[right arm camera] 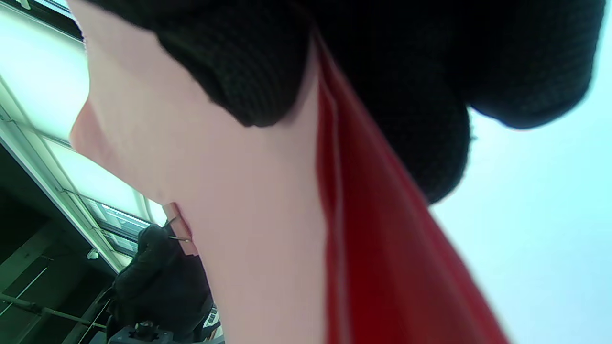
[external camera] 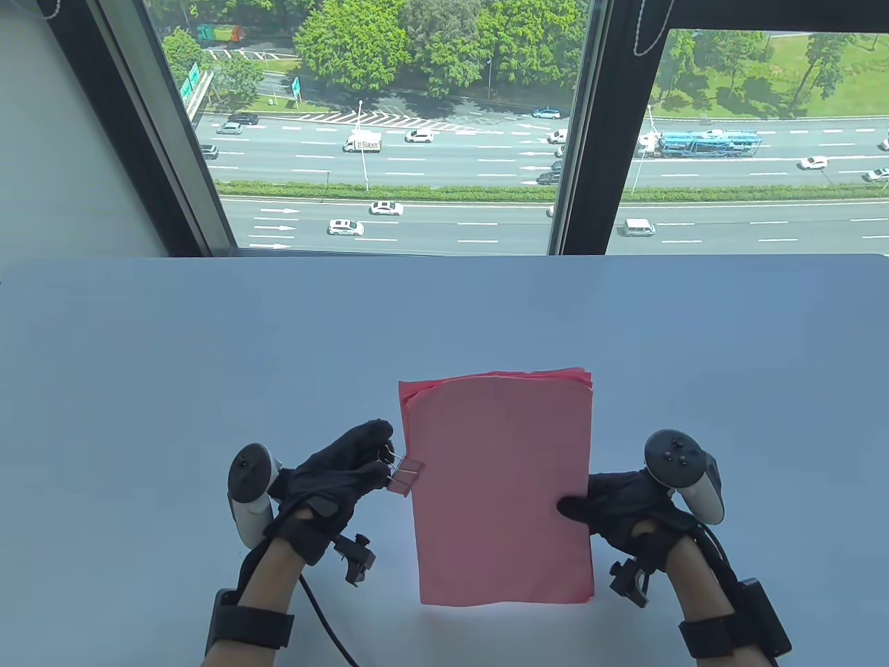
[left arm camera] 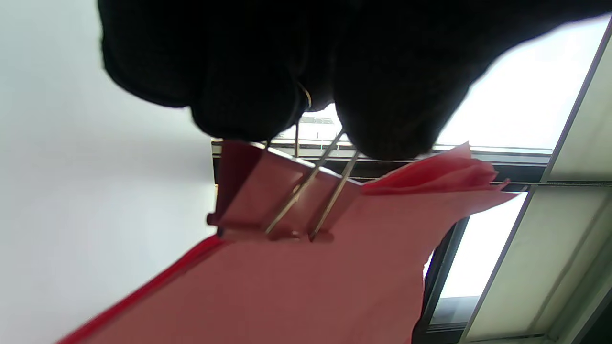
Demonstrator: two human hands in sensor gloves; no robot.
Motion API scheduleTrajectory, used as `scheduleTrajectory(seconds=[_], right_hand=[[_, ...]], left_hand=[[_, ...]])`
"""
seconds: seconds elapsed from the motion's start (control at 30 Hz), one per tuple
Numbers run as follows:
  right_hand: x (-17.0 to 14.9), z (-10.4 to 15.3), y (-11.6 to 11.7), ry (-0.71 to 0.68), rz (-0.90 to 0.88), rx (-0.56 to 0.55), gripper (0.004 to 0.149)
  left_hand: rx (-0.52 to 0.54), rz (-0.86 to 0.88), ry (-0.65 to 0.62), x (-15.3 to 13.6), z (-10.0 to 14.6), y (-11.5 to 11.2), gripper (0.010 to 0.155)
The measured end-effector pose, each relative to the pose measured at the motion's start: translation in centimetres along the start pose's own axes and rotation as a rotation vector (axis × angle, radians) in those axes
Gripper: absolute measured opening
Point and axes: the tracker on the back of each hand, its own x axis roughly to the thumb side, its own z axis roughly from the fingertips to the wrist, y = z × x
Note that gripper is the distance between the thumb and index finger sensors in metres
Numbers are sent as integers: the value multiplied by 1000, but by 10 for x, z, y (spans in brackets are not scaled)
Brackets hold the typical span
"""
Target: Clip paper with binder clip (Left hand to clip)
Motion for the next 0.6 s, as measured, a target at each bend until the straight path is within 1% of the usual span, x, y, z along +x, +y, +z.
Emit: scheduleTrajectory(seconds=[0.13, 0.27, 0.43, 0.6], right_hand=[[5, -1, 8, -3, 67, 37, 42], [8, -2, 13, 3, 100, 83, 42], [8, -2, 15, 15, 105, 124, 41], [8, -2, 17, 26, 124, 148, 41]], left_hand=[[54, -10, -27, 6, 2, 10, 74], [100, 22, -49, 11, 4, 20, 73], [120, 43, -67, 15, 5, 28, 73], [129, 44, -67, 16, 5, 30, 73]])
